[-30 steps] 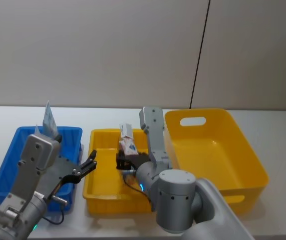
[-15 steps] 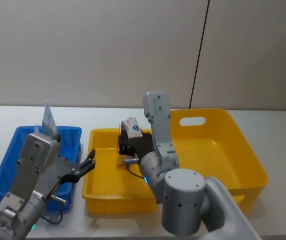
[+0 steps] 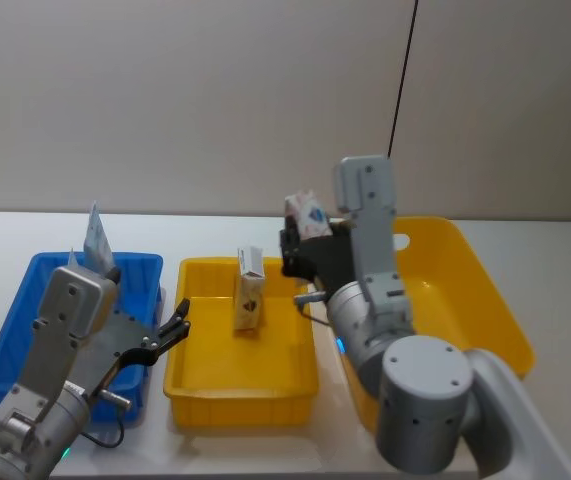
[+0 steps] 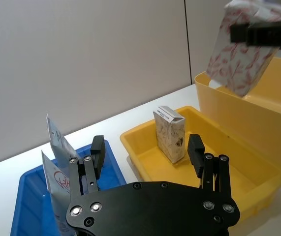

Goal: Bimanual collaborative sorting of washing and personal care products

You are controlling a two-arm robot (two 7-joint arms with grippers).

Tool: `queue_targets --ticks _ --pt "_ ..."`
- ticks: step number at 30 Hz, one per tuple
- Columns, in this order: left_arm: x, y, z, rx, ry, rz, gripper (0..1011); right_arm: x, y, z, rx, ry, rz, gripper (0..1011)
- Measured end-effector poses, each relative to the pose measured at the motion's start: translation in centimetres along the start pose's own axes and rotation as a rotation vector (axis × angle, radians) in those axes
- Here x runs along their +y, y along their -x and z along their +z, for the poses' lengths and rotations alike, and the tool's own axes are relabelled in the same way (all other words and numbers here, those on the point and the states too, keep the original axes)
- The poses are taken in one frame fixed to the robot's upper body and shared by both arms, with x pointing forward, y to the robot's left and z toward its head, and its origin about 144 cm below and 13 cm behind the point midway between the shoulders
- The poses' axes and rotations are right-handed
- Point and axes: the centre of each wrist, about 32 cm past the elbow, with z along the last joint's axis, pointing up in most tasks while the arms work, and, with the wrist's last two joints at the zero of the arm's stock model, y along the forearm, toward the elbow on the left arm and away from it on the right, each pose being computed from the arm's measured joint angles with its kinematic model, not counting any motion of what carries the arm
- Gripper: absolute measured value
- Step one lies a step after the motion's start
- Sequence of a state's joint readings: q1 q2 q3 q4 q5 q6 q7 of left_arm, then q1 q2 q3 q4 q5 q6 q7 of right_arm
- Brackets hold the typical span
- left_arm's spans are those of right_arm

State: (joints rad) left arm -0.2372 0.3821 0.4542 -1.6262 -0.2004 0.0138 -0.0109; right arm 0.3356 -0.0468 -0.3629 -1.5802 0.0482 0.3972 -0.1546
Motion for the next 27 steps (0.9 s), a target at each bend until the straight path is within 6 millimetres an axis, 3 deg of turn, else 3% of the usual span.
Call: queue_targets --ticks 16,27 --pt "0.0 0.0 0.0 0.000 0.000 0.000 1001 -1.6 -3.6 0.5 -0.043 -0.029 -0.087 372" --pt "0.0 0.0 0.0 0.000 0.000 0.000 1001 -1.6 -6.4 -1.0 -0.015 0.058 -0.128 368"
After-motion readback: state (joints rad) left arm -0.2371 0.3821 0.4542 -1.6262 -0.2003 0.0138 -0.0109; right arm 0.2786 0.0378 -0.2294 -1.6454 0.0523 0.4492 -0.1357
